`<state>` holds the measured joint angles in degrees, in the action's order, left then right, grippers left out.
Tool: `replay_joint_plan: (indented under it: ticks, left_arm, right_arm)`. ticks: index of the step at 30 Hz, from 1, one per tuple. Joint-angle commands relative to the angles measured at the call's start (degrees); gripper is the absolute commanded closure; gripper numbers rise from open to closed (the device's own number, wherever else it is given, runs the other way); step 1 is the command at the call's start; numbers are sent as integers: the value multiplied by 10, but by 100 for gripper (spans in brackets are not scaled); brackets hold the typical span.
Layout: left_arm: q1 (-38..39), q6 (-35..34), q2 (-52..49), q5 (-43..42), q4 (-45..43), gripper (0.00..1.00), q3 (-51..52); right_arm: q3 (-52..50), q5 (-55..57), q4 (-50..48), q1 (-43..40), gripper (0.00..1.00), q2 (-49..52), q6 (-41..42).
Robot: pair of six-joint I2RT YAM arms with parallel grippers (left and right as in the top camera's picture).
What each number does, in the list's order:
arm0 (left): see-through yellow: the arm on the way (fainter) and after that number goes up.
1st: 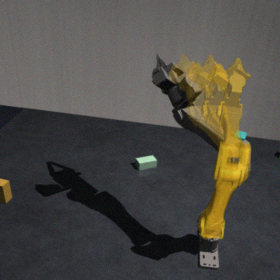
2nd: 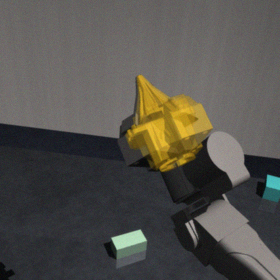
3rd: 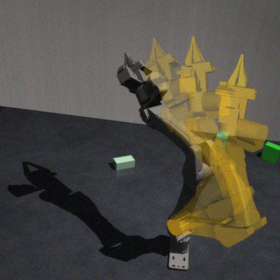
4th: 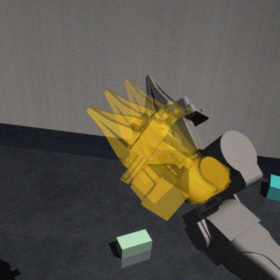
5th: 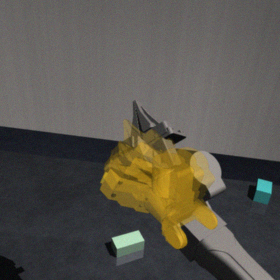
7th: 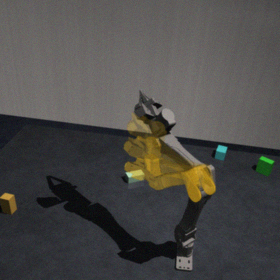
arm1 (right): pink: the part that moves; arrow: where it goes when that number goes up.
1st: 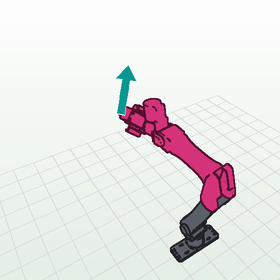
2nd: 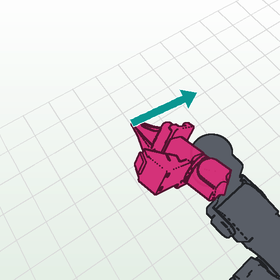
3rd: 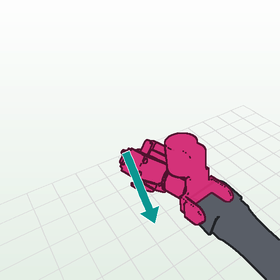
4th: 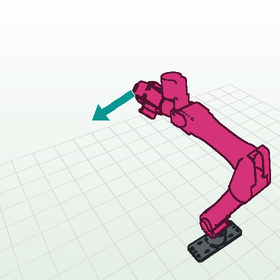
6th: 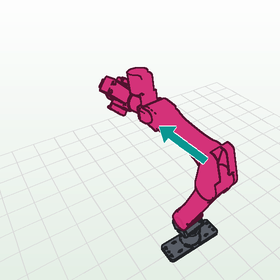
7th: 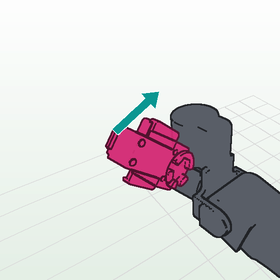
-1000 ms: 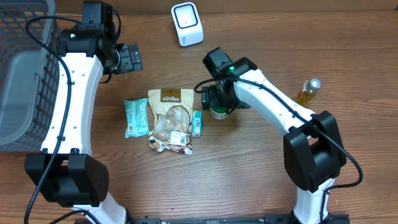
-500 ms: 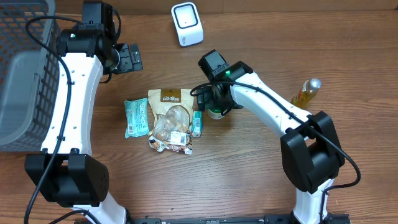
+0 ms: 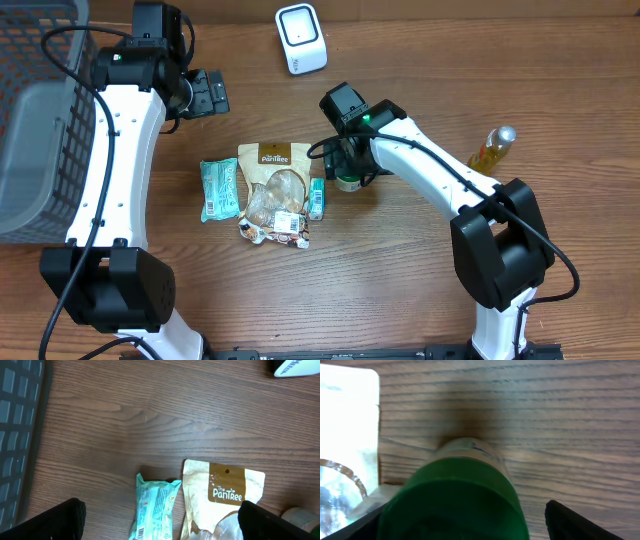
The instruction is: Scan the item barcode
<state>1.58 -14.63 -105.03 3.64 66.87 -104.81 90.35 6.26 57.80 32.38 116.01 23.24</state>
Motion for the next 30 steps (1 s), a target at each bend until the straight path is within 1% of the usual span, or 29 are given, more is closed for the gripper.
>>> replay_joint_plan:
  ticks: [1, 5, 9, 11, 12, 15, 19, 22, 25, 27, 28, 30]
  left_arm:
    - [3, -2, 4, -1, 0, 1, -7]
    - [3, -2, 4, -1, 0, 1, -7]
    - [3, -2, 4, -1, 0, 0, -7]
    - [3, -2, 4, -1, 0, 0, -7]
    - [3, -2, 4, -1, 0, 0, -7]
    - [3, -2, 4, -1, 0, 0, -7]
    - [3, -2, 4, -1, 0, 0, -7]
    - [3, -2, 4, -1, 0, 0, -7]
    - [3, -2, 4, -1, 0, 0, -7]
    - [3, -2, 4, -1, 0, 1, -7]
    - [3, -2, 4, -1, 0, 0, -7]
    - [3, -2, 4, -1, 0, 1, -7]
  right_arm:
    - [-4, 18, 13, 0, 13, 1, -5]
    - [-4, 24, 23, 0, 13, 1, 21]
    - [-4, 79, 31, 0, 13, 1, 54]
    - [-4, 87, 31, 0, 13, 1, 55]
    - [-4, 87, 29, 0, 9, 1, 55]
    - [-4, 87, 18, 0, 7, 1, 53]
    - [-4, 80, 12, 0, 7, 1, 52]
    - [-4, 60, 10, 0, 14, 1, 52]
    - [-4, 55, 9, 0, 30, 1, 52]
    - [-4, 55, 10, 0, 35, 1, 52]
    - [-4, 55, 11, 0, 39, 1, 52]
    - [-4, 55, 13, 0, 43, 1, 52]
